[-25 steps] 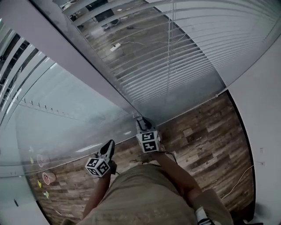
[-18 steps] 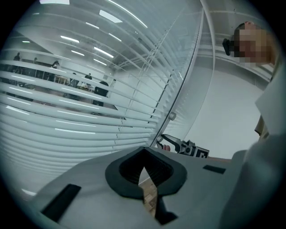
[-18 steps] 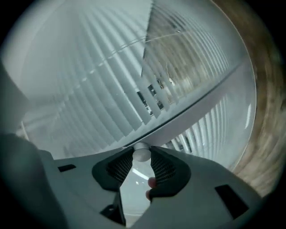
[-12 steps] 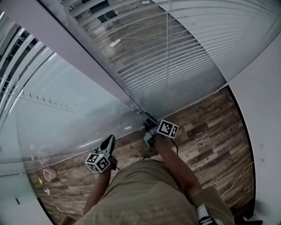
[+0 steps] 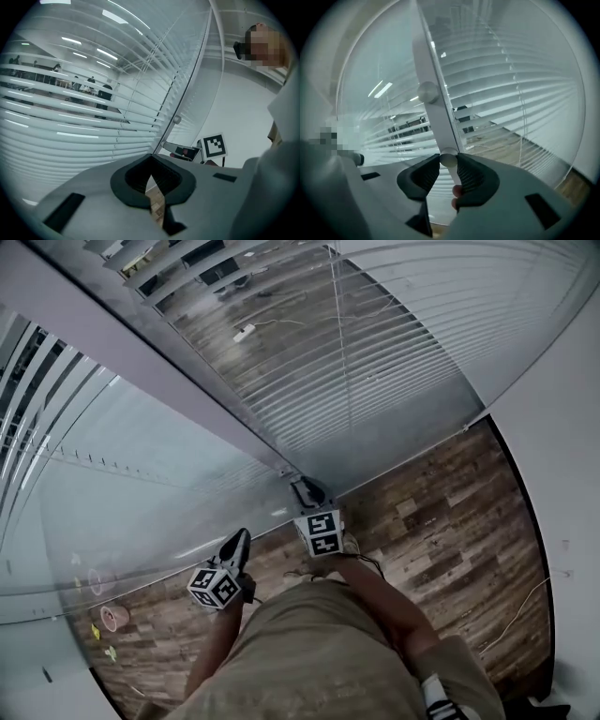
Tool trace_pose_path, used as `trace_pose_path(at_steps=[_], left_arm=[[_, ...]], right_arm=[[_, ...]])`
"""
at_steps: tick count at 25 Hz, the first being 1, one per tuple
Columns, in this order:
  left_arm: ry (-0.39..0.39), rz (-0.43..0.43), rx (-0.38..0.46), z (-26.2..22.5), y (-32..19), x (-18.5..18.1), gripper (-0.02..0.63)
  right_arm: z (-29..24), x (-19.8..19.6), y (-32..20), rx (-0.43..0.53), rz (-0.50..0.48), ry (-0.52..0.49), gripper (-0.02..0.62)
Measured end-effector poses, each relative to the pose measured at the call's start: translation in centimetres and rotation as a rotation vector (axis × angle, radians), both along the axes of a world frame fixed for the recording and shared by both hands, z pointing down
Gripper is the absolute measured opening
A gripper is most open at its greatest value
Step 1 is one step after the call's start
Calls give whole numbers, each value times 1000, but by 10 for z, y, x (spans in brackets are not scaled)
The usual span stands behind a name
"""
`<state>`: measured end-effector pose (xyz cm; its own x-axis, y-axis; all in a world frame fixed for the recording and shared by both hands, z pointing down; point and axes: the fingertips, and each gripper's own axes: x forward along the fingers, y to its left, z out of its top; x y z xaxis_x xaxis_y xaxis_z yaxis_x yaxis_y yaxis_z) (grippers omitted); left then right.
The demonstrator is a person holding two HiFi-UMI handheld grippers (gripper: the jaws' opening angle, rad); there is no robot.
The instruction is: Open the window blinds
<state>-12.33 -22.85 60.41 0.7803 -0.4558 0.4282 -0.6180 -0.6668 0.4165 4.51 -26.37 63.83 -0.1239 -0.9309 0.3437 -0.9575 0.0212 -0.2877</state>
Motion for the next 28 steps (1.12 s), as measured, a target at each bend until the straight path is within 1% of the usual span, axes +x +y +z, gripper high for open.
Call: trace_pose_path(at_steps=[1,2,4,5,6,8,9,11,12,13,14,15,16,17,19,21,22,23,26,27,28], left_arm=[[-1,-2,1,0,0,1,12],[-2,-3,1,0,1,1,12],[-4,-3,-1,0,1,1,12],[-5,-3,-1,0,2,1,12],[-6,-4,-2,0,3,2,12],[-3,-8,-6,1,5,3,12],[0,-10,-9,1,4,3,12],[5,-14,-16,1,4,3,12],[8,-16,-19,1,4,4,12],[9,-17,-21,2,5,5,12],[11,-18,-22,2,7,7,12],[12,-19,-23,2,8,8,12],[13,-21,-24,3,10,10,12],[14,-23,-24,4,12,10,12],[16,-28,-25,4,14,11,12],[15,-35,-27,4,15,10,12],[14,-40,-27,5,15,8,12],[13,-44,-27,5,15,7,12],[10,-58,-30,7,17,5,12],[10,-62,-31,8,17,5,12],[9,-65,-33,8,16,5,12]], right_arm=[[4,3,0,-12,6,-158,123],[7,5,0,-30,19,-374,123],[9,11,0,-57,58,-847,123],[9,12,-1,-58,73,-1035,123],[10,13,-1,-54,80,-1175,123],[14,12,-1,-47,79,-1395,123],[17,11,-2,-48,77,-1523,123],[24,9,-5,-51,73,-1812,123],[26,7,-5,-54,67,-1923,123],[27,7,-5,-59,59,-1984,123],[27,7,-4,-63,52,-1997,123],[28,8,-4,-65,49,-1975,123],[28,10,-3,-63,48,-1931,123],[27,11,-2,-58,48,-1865,123],[24,14,1,-48,48,-1688,129],[22,17,4,-46,44,-1477,157],[20,18,6,-47,33,-1340,166],[19,17,9,-53,13,-1168,166],[22,8,11,-90,-77,-539,166],[22,5,8,-93,-97,-372,166],[21,3,5,-88,-107,-268,166]])
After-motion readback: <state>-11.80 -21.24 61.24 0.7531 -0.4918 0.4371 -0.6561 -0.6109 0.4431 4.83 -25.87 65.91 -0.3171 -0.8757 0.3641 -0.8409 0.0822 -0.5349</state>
